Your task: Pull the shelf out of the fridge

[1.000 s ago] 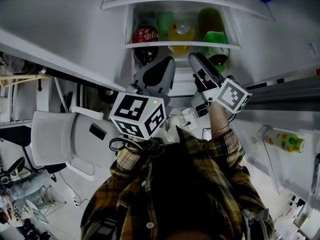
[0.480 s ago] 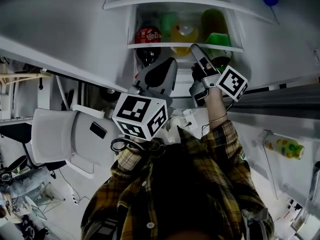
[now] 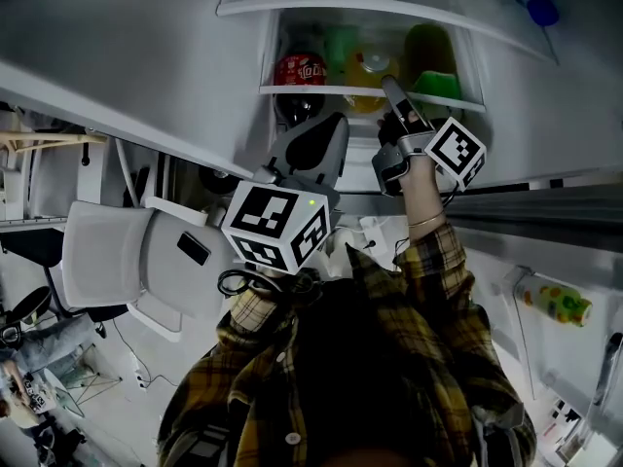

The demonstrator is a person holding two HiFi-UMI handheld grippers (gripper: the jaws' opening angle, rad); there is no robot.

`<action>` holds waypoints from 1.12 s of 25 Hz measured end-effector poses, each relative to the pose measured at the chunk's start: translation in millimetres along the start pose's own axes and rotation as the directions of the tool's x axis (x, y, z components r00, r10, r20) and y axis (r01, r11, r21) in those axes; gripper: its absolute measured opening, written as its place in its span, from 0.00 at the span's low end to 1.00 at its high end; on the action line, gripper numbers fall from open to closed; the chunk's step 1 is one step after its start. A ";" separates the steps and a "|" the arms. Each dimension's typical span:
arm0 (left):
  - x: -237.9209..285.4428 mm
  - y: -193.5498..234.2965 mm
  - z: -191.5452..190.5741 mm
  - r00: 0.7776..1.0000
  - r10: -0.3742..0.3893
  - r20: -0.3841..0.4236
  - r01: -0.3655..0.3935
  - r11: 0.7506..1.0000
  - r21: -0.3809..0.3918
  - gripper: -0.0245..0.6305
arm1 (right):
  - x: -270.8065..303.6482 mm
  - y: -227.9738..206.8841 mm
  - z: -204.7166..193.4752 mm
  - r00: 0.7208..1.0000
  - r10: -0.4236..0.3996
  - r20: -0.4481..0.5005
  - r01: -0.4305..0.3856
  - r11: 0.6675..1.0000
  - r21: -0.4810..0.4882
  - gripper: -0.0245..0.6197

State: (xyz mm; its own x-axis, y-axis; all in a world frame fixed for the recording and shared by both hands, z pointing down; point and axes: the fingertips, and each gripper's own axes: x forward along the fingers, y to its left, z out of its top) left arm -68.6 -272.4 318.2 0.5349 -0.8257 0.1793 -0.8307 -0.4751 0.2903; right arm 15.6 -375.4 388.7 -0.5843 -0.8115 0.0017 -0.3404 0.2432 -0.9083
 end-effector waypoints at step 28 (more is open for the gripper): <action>0.4 7.3 16.9 0.999 0.017 0.031 -0.018 0.999 0.036 0.04 | 21.1 -13.4 15.4 0.987 -0.107 0.123 0.095 0.990 0.104 0.12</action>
State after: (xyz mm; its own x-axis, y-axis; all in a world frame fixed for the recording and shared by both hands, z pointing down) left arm -77.1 -281.4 304.4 0.5157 -0.8427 0.1547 -0.8452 -0.4708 0.2530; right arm 19.3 -404.0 394.4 -0.4492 -0.8922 0.0474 -0.3159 0.1089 -0.9425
